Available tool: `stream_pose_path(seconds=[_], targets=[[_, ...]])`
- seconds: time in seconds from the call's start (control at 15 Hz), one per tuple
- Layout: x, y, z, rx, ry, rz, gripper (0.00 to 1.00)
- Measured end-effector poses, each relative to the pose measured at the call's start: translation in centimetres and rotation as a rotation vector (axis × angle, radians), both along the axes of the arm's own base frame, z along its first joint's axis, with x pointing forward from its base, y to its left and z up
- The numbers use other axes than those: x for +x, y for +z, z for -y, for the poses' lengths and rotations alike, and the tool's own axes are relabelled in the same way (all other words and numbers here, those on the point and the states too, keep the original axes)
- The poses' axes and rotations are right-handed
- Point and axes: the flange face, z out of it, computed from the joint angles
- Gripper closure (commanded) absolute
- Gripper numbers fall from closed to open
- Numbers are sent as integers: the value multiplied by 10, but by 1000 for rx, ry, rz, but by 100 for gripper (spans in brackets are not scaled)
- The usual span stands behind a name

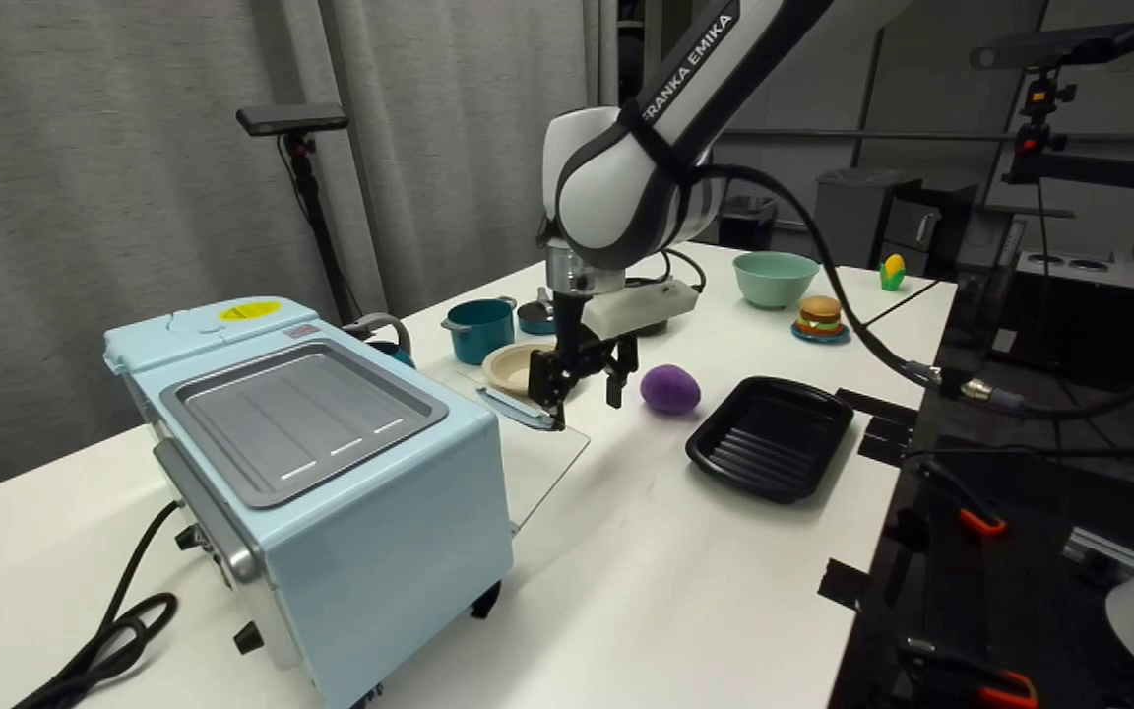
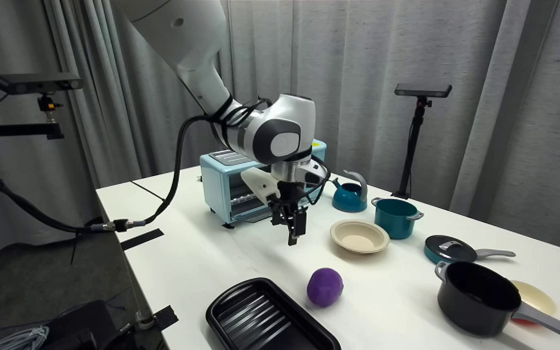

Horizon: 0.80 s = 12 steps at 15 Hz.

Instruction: Close the oven door

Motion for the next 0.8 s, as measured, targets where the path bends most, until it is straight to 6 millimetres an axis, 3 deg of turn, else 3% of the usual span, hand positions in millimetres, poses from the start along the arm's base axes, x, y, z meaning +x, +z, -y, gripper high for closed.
stream_pose_path(seconds=[0.33,0.8], targets=[[6,29,-17,42,16,52,0],[10,53,-47,98,36,92,0]])
